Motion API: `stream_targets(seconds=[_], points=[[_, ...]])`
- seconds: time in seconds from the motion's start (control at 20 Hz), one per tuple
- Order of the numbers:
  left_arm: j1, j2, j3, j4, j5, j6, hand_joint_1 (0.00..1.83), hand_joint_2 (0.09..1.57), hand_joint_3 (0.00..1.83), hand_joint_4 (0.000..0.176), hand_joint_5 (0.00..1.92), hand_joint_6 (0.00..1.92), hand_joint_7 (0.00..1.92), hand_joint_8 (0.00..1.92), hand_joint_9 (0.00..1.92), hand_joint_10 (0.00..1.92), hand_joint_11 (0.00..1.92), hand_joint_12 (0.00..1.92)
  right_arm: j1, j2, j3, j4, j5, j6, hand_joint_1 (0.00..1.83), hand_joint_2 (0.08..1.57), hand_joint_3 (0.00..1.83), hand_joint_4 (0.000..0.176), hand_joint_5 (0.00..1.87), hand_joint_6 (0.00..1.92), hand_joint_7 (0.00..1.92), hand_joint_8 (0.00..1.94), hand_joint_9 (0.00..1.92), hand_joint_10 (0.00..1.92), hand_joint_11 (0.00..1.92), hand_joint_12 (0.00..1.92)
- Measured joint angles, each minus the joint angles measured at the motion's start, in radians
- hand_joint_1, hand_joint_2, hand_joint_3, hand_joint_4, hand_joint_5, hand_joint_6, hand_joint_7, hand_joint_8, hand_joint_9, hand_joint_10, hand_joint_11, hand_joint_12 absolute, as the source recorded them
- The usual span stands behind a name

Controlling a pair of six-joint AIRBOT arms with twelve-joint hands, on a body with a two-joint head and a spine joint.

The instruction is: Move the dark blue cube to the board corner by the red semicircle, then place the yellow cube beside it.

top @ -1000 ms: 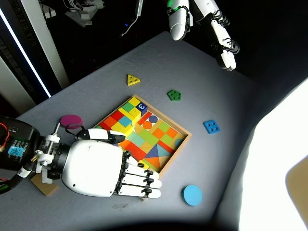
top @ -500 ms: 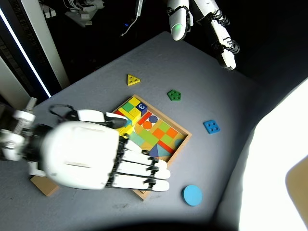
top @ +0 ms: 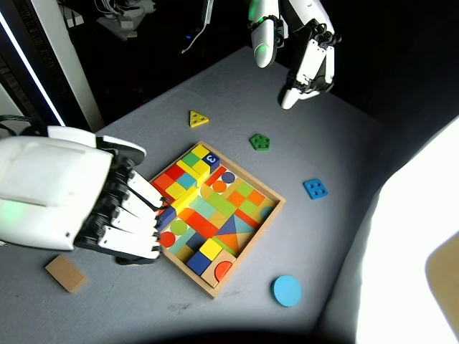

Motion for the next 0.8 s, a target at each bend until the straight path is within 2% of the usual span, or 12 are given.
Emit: stream_targets(seconds=[0.25, 0.35, 0.45, 0.7, 0.8], points=[[0.0, 0.0, 0.0, 0.0, 0.0, 0.001, 0.13, 1.37, 0.0, 0.0, 0.8, 1.09, 0.97, 1.26, 0.93, 1.49, 0.7, 1.76, -0.002, -0.008, -0.008, -0.046, 0.0, 0.0, 0.0, 1.21, 0.0, 0.0, 0.84, 1.54, 1.06, 1.56, 0.97, 1.92, 0.73, 1.92], [0.0, 0.0, 0.0, 0.0, 0.0, 0.001, 0.13, 1.37, 0.0, 0.0, 0.75, 1.18, 0.94, 1.29, 0.9, 1.49, 0.68, 1.74, -0.002, -0.008, -0.007, -0.054, 0.002, 0.0, 0.0, 1.22, 0.0, 0.0, 0.83, 1.56, 1.05, 1.59, 0.96, 1.92, 0.7, 1.92], [0.0, 0.0, 0.002, 0.0, 0.002, 0.001, 0.14, 1.36, 0.0, 0.0, 0.74, 1.17, 0.94, 1.27, 0.91, 1.47, 0.67, 1.72, -0.003, -0.008, -0.004, -0.056, 0.002, 0.0, 0.0, 1.22, 0.0, 0.0, 0.83, 1.58, 1.05, 1.6, 0.95, 1.92, 0.7, 1.92], [0.0, 0.0, 0.01, 0.0, -0.002, 0.001, 0.1, 1.38, 0.0, 0.0, 0.7, 1.21, 0.92, 1.28, 0.88, 1.51, 0.66, 1.75, -0.01, -0.018, 0.007, -0.056, 0.014, 0.001, 0.0, 1.22, 0.0, 0.0, 0.8, 1.55, 1.02, 1.65, 0.94, 1.92, 0.73, 1.92], [0.0, 0.0, 0.01, 0.0, -0.002, 0.001, 0.12, 1.37, 0.0, 0.0, 0.71, 1.19, 0.92, 1.25, 0.89, 1.49, 0.66, 1.75, -0.021, -0.02, 0.013, -0.074, 0.011, 0.04, 0.01, 1.22, 0.0, 0.0, 0.79, 1.52, 1.0, 1.63, 0.92, 1.92, 0.69, 1.92]])
